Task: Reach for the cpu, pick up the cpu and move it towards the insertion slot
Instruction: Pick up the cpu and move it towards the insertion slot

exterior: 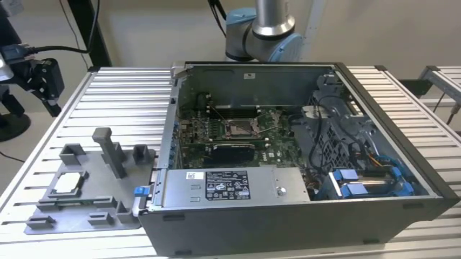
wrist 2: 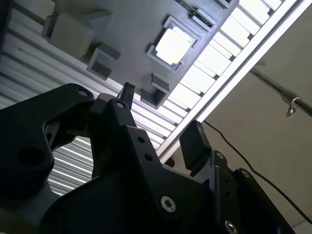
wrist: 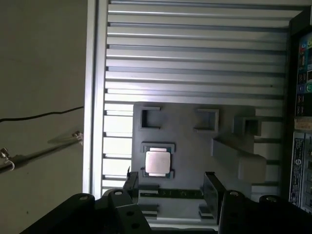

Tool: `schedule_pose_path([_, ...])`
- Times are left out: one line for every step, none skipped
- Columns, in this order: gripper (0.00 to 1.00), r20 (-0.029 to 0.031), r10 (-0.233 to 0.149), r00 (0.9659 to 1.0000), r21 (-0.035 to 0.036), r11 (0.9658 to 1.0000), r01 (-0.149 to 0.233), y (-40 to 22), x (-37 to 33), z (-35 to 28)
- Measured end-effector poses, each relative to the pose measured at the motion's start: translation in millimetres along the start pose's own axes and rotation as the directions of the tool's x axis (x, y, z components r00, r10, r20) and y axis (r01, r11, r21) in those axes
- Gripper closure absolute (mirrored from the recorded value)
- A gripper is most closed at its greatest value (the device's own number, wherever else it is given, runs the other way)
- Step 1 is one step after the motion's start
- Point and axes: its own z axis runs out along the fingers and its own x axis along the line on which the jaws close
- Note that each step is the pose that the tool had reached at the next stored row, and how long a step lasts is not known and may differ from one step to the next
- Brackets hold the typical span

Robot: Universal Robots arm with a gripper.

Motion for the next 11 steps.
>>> schedule_pose_path([0.00, -0.0001, 0.000, 1.0000, 0.0000, 1.0000, 0.000, 0.0, 0.0, 0.4])
schedule_pose_path([0.00, 0.0000, 0.000, 1.0000, 0.0000, 1.0000, 0.000, 0.0, 0.0, 0.8])
schedule_pose_path([0.00, 0.0000, 0.000, 1.0000, 0.0001, 1.0000, 0.000, -0.1, 0.0, 1.3])
schedule_pose_path([0.00, 0.0000, 0.000, 1.0000, 0.0000, 1.0000, 0.000, -0.1, 0.0, 1.6])
schedule_pose_path([0.00, -0.0001, 0.000, 1.0000, 0.0001, 1.0000, 0.000, -0.1, 0.0, 2.1])
schedule_pose_path([0.00, -0.0001, 0.000, 1.0000, 0.0001, 1.0000, 0.000, -0.1, 0.0, 2.4])
schedule_pose_path([0.00, -0.0001, 0.000, 1.0000, 0.0001, 1.0000, 0.000, -0.1, 0.0, 2.8])
schedule_pose_path([0.00, -0.0001, 0.000, 1.0000, 0.0001, 1.0000, 0.000, -0.1, 0.0, 3.1])
schedule_pose_path([0.00, 0.0000, 0.000, 1.0000, 0.0000, 1.0000, 0.000, -0.1, 0.0, 3.4])
schedule_pose_path([0.00, 0.0000, 0.000, 1.0000, 0.0000, 1.0000, 0.000, -0.2, 0.0, 3.7])
schedule_pose_path([0.00, 0.0000, 0.000, 1.0000, 0.0000, 1.0000, 0.000, -0.2, 0.0, 3.9])
